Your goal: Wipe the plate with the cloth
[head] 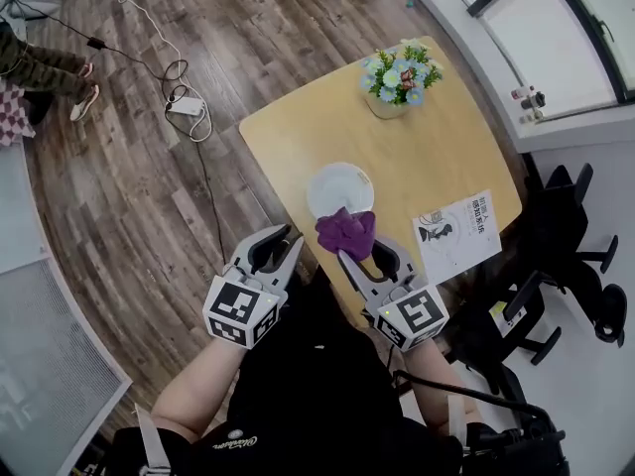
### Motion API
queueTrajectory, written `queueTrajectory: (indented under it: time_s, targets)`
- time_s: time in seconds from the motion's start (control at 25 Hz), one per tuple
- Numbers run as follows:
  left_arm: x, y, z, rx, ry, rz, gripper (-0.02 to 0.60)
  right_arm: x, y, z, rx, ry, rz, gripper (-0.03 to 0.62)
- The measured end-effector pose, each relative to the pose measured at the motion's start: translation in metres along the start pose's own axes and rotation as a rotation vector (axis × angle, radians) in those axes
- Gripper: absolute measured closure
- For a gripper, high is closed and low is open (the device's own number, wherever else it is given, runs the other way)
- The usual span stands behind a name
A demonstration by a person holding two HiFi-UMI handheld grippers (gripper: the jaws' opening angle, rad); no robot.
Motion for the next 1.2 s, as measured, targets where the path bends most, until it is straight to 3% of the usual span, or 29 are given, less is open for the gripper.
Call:
queueTrajectory:
  time_s: [0.4, 0.72, 0.96, 1.2]
  targets:
    - [0.024, 0.013, 0.013, 0.003, 0.038, -0.040, 0.504, 0.043, -0.020, 0.073, -0.107, 0.225, -0.157, 0.436]
    - [0.034, 0.019, 0.013, -0.002, 0.056, -0.063, 0.504, 0.062, -0.018, 0.116, -0.156, 0.321, -0.198, 0.436]
    - [0.039, 0.022, 0.014, -0.002, 0.062, -0.073, 0.505, 0.058, -0.042, 0.133, -0.122, 0.361, -0.231, 0.436]
    - [0.037, 0.022, 0.017, -0.001, 0.063, -0.073, 0.504, 0.044, -0.089, 0.143, 0.006, 0.369, -0.247, 0.436]
Point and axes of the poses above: the fingertips, and each gripper's own axes: z forward along the fingers, y to its left, x out of its underside, the point moved 7 cm from there along -z, backward along the fingers, and after that the axes turned 2 degrees about x, right-handed, at the moved point
